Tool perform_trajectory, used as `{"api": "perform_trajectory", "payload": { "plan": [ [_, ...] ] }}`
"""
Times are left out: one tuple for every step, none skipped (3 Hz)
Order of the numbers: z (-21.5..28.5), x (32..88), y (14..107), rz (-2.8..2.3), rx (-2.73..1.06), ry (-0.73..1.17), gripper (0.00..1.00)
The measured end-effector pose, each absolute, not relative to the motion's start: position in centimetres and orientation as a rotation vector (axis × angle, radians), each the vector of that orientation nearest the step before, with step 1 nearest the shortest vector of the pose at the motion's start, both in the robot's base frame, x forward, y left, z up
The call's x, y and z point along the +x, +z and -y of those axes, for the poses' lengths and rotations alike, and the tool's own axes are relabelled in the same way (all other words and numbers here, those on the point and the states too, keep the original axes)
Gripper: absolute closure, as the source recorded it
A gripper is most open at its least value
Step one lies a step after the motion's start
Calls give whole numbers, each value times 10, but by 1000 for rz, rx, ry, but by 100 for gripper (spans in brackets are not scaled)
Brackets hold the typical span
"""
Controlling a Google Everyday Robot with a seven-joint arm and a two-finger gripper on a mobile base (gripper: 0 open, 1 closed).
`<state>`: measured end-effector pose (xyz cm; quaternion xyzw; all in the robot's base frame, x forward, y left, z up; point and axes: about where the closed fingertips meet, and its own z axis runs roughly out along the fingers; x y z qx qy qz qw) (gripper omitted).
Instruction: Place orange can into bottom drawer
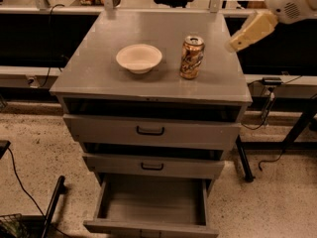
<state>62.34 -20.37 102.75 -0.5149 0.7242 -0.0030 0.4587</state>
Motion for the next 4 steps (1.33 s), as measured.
{"api": "perform_trajectory", "payload": {
  "plan": [
    [189,678,988,-1690,-1061,211,0],
    [188,701,979,-1668,-982,230,0],
    [179,692,966,-1712,-985,314,0],
    [155,670,931,-1778,-975,477,0]
  ]
}}
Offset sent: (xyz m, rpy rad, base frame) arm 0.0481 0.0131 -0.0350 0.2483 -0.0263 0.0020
